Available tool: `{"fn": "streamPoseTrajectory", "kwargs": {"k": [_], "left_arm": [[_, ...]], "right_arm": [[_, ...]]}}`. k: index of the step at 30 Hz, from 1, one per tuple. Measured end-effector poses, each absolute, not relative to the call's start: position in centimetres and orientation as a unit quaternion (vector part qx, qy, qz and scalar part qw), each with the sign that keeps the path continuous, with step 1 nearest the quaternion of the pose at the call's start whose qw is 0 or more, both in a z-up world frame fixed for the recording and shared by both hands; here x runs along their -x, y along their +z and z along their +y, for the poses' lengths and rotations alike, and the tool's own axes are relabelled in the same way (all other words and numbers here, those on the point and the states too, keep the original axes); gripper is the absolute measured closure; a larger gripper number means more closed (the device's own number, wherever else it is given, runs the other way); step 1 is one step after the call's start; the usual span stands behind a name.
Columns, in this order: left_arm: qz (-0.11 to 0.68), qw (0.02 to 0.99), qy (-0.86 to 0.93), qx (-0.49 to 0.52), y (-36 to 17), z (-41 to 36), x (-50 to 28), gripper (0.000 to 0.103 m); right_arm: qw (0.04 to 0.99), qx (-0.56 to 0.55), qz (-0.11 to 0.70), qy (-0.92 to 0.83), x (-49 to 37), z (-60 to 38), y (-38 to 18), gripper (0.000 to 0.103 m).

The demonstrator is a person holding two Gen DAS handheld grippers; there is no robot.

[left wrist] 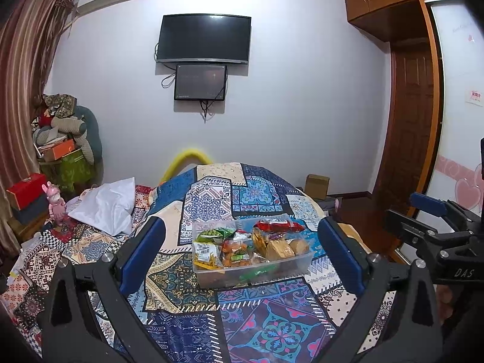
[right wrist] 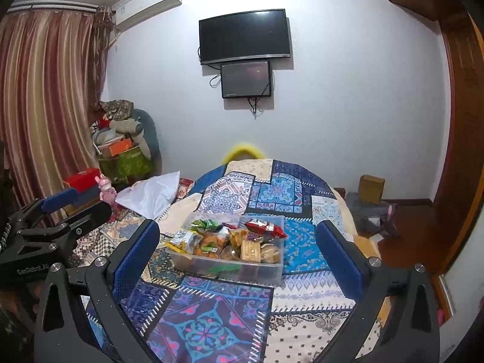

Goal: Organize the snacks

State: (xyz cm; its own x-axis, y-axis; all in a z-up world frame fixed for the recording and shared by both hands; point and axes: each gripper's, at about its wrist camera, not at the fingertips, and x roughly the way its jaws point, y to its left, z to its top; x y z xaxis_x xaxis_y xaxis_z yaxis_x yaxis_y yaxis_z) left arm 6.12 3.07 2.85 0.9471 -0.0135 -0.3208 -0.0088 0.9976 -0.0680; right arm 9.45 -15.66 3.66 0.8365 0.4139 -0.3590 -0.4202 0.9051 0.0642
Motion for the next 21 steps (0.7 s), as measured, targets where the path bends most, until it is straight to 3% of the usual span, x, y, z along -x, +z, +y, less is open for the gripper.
{"fn": "streamPoseTrajectory", "kwargs": {"k": [21], "left_arm": [[0.172,0.984,-0.009,0.041,2.51,3.15,-6.33,0.001]], "right_arm": [[0.96,0.012,0.186,0.21,-9.48,-15.85,3.71,0.0]]}}
